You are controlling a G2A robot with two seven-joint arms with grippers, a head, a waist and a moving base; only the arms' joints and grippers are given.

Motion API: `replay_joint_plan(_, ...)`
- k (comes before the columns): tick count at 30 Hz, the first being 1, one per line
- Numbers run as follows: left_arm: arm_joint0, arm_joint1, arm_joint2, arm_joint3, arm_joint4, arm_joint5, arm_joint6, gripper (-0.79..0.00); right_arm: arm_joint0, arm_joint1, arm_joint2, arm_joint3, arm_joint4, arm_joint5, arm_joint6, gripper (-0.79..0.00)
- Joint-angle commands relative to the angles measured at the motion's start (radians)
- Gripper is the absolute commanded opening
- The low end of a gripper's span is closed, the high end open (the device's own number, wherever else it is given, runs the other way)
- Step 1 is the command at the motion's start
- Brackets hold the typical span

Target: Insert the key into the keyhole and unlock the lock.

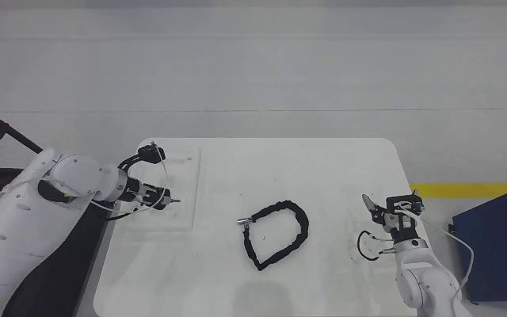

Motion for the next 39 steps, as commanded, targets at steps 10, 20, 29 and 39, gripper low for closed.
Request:
replay_joint_plan(10,0.116,-0.060,0.080,0.151,-0.485,-0.343,0.144,-0.785,0.000,0.000,0.000,0.000,0.000,0.000,0.000,0.000)
replay_joint_plan(20,-0.001,-0.116,0.215,0.253,-0.361,-0.545,0.187,-0.785,0.000,0.000,0.000,0.000,0.000,0.000,0.000,0.000)
replay_joint_plan(29,0.043,-0.048,0.282,0.200,-0.254,-0.775,0.417,-0.785,0.000,0.000,0.000,0.000,0.000,0.000,0.000,0.000)
replay_joint_plan(39,0.094,0.070,0.342,0.101,-0.326,-0.882,0.524,-0.785,0.000,0.000,0.000,0.000,0.000,0.000,0.000,0.000)
